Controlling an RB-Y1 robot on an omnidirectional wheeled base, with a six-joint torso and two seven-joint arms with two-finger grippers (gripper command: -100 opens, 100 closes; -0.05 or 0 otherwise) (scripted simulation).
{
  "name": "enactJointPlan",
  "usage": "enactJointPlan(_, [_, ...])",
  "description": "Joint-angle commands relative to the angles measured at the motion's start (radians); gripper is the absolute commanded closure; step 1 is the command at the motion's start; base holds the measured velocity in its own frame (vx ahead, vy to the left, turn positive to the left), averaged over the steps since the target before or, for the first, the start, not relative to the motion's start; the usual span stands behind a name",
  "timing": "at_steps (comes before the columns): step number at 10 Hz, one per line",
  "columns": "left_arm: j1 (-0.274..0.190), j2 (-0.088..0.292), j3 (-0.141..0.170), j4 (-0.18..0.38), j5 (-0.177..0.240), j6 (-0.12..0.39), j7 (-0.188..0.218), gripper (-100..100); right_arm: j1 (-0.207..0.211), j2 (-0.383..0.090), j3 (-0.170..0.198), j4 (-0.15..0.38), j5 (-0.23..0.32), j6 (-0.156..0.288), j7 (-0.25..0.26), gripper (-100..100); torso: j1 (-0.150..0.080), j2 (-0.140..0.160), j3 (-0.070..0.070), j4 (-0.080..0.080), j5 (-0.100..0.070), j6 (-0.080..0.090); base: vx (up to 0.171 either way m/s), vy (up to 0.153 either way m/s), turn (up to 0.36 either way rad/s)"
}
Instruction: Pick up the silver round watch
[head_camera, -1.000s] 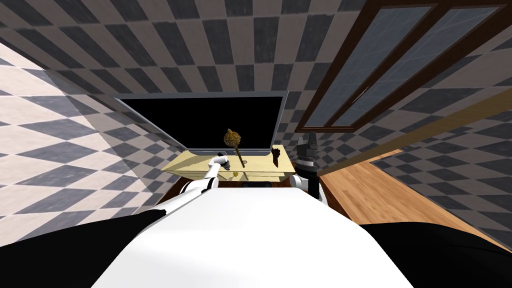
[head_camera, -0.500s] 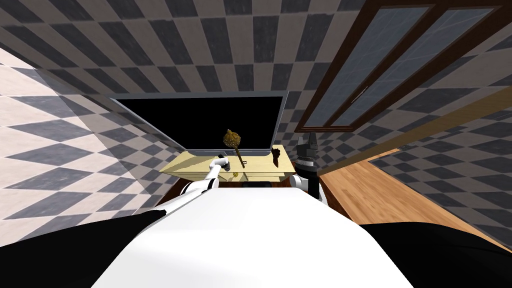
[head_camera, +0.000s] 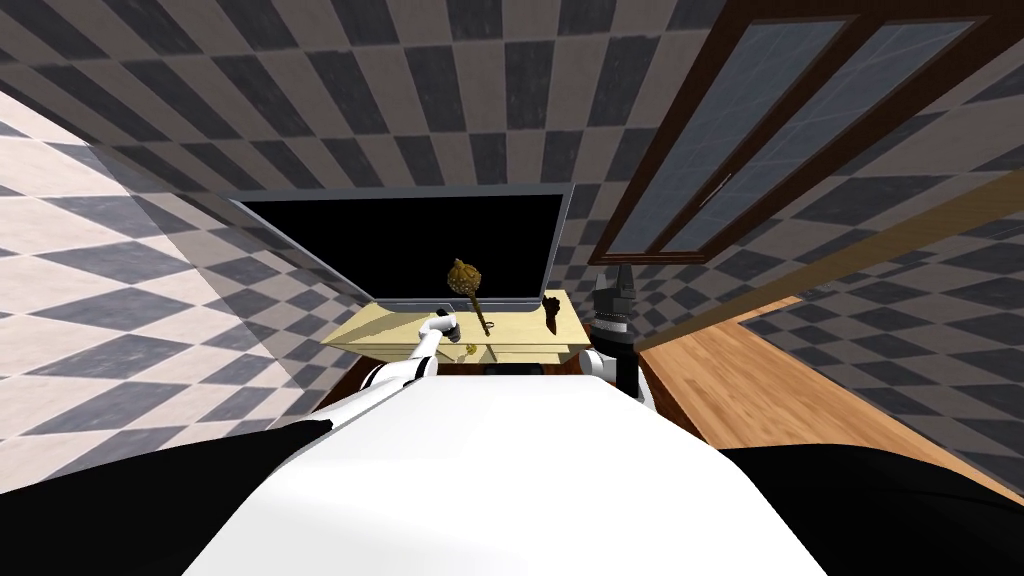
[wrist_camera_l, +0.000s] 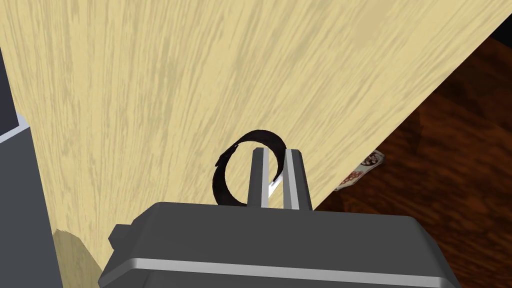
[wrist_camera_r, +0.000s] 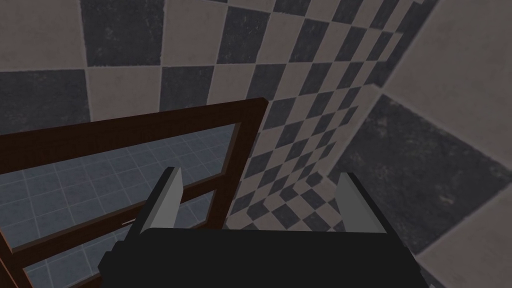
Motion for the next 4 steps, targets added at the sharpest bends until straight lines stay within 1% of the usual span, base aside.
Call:
enactJointPlan(1, [-0.008,0.007,0.003,-0.026,0.0,0.035,0.001,100,0.0,0.0,0.0,0.0,0.0,0.0,0.0,0,0.0,0.0,0.0,0.0,0.0,0.0,-0.004,-0.011,0.06])
enactJointPlan(2, [-0.014,0.011,0.005,-0.037,0.0,0.052,0.001,100,0.0,0.0,0.0,0.0,0.0,0.0,0.0,0,0.0,0.0,0.0,0.0,-0.001,0.0,-0.012,-0.016,0.04])
enactJointPlan(3, [-0.009,0.009,0.005,-0.024,0.002,0.033,-0.002,100,0.0,0.0,0.0,0.0,0.0,0.0,0.0,0,-0.001,0.001,0.0,0.0,-0.001,0.0,-0.003,-0.006,0.007])
enactJointPlan(4, [-0.01,0.011,0.005,-0.023,0.002,0.035,-0.002,0,0.0,0.0,0.0,0.0,0.0,0.0,0.0,0,-0.001,0.0,0.0,0.0,0.0,0.0,0.0,0.0,0.0])
